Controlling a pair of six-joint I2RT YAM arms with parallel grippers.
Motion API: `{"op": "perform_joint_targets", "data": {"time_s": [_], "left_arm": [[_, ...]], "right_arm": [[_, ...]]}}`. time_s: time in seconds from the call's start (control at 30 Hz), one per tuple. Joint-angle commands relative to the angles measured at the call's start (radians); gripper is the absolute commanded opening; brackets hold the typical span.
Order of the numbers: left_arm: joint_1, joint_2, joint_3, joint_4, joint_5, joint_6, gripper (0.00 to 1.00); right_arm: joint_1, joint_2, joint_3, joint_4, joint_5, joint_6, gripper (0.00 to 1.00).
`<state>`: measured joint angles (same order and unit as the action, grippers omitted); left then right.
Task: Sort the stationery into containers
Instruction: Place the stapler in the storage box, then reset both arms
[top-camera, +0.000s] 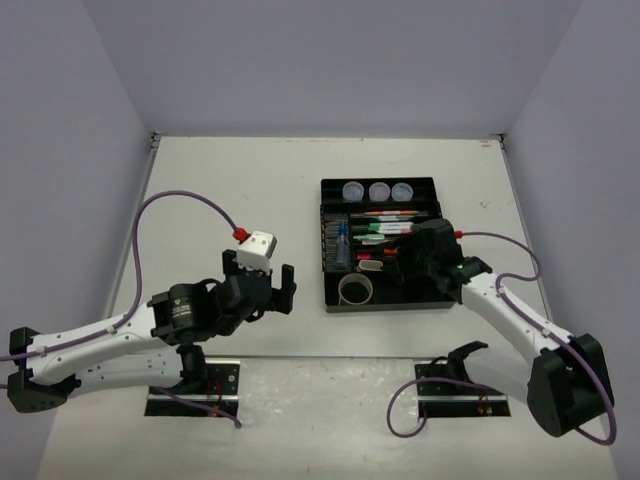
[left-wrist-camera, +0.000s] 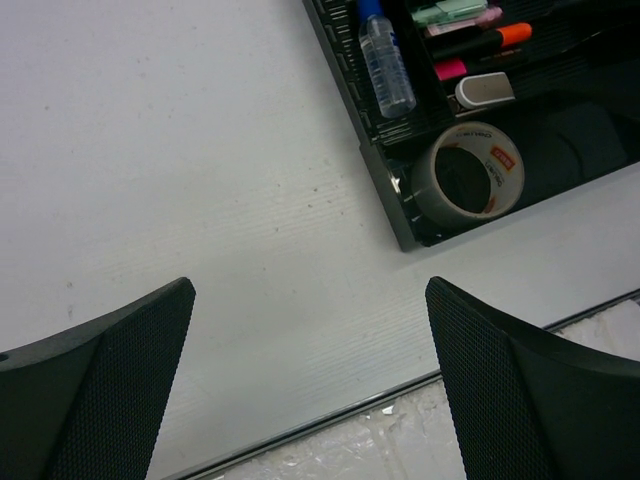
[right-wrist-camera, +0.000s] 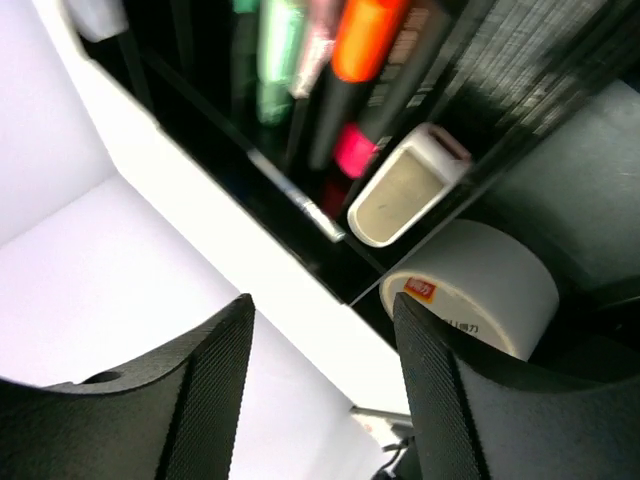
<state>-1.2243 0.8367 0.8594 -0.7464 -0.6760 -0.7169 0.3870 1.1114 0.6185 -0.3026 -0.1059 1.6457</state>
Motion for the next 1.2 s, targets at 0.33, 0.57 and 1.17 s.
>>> {"op": "perform_joint_targets", "data": {"time_s": [0.33,0.57,1.17], "left_arm": [[0.627,0.141,0.114,0.063,-0.012,-0.014,1.0],[0.64,-0.09,0.168,0.073,-0.158,0.204,1.0],[0.64,-0.296,-0.016,0.106,-0.261,0.272,1.0]], "right_arm": [[0.004,-0.481,0.384,-0.274,0.466,-1.207,0.99],[0.017,-0.685,0.49,-0.484,0.591,-1.338,0.99],[0.018,-0.888,0.459,-0.607,0.655,-1.339,0.99]]}}
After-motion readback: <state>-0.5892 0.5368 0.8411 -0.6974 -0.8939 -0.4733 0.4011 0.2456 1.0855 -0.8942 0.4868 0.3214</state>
